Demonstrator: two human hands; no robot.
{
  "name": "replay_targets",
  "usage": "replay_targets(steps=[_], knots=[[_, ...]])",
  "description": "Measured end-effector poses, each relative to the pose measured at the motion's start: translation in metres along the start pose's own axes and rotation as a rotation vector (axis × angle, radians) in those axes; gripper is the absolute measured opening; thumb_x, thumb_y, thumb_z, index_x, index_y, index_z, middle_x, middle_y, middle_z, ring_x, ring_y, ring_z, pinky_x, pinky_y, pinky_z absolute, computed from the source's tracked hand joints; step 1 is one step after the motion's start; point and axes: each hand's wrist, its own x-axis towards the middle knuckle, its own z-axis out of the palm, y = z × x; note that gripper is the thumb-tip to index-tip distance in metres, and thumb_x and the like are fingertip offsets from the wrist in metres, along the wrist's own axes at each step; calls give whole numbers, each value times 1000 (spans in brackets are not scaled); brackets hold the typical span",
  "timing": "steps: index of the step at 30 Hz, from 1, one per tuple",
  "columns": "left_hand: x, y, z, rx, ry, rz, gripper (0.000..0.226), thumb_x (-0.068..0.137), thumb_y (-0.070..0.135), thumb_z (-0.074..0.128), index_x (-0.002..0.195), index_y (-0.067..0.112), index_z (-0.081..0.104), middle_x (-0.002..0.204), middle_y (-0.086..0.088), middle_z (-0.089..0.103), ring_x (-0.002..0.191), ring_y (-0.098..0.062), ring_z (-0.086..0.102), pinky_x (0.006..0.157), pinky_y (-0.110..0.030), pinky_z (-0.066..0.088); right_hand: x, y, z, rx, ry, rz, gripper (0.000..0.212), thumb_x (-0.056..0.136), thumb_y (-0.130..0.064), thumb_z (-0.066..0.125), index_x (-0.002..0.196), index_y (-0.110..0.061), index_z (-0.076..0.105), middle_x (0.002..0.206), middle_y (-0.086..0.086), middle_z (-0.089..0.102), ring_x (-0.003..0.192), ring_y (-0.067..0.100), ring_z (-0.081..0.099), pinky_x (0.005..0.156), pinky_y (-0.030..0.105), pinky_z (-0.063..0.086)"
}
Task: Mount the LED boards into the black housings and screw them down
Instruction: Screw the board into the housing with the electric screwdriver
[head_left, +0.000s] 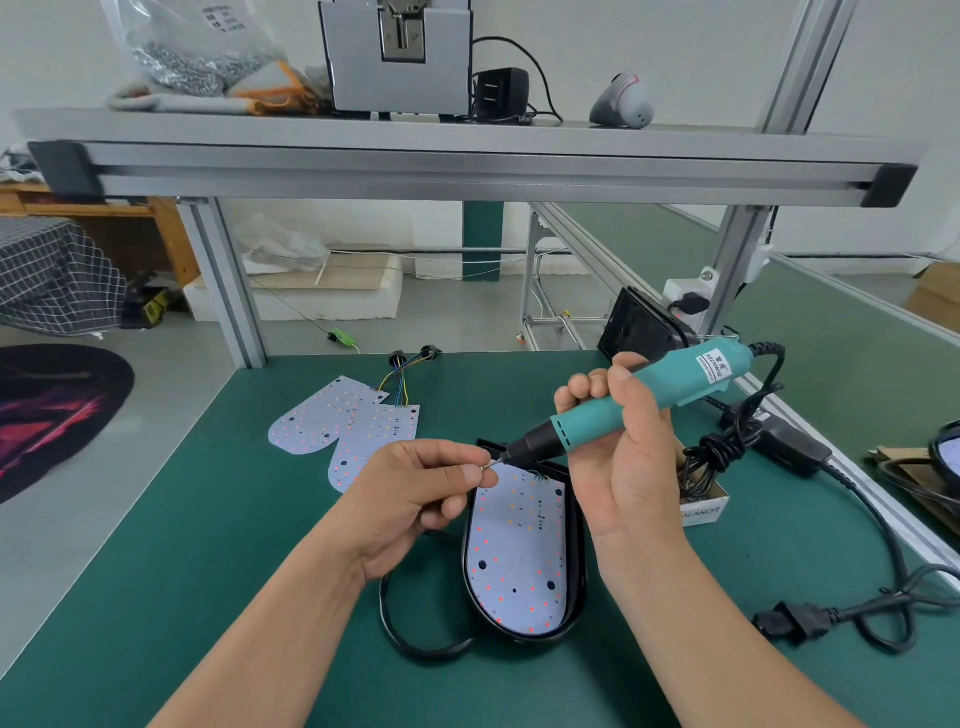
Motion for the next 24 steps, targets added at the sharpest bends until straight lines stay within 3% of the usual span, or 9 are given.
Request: replay_targets(steps=[7,15,20,22,24], knots=[[1,-1,2,68,17,20,14,94,-5,70,104,1,78,103,-27,78,47,-9,49,43,-15,35,3,3,-5,40,61,27,9,99,-13,66,95,-21,66,79,2,53,76,20,60,80,36,54],[0,2,-2,91,-12,35,30,95,2,72,125,5,70,110,-26,77,50,-10,50,45,-18,37,6,2,-8,77,113,20,8,100,-14,66,94,-19,63,76,1,53,73,19,61,80,34,56],[5,5,-8,112,202,71,15,101,2,59,112,-2,69,87,-14,76,48,-10,45,40,-19,30,12,-2,-15,65,112,-2,7,98,-15,68,94,-20,64,78,1,53,75,19,60,84,36,53],[5,3,-7,244,243,46,12,101,14,64,97,5,71,75,-6,70,48,-10,41,41,-19,27,14,0,-18,36,112,-12,8,96,-14,69,94,-21,65,78,2,52,76,19,59,83,36,51],[3,-1,-3,399,199,18,26,98,28,69,74,20,69,65,3,61,48,-11,38,43,-21,27,14,3,-22,1,110,-15,9,95,-12,68,95,-21,67,79,2,52,76,20,58,83,36,51]])
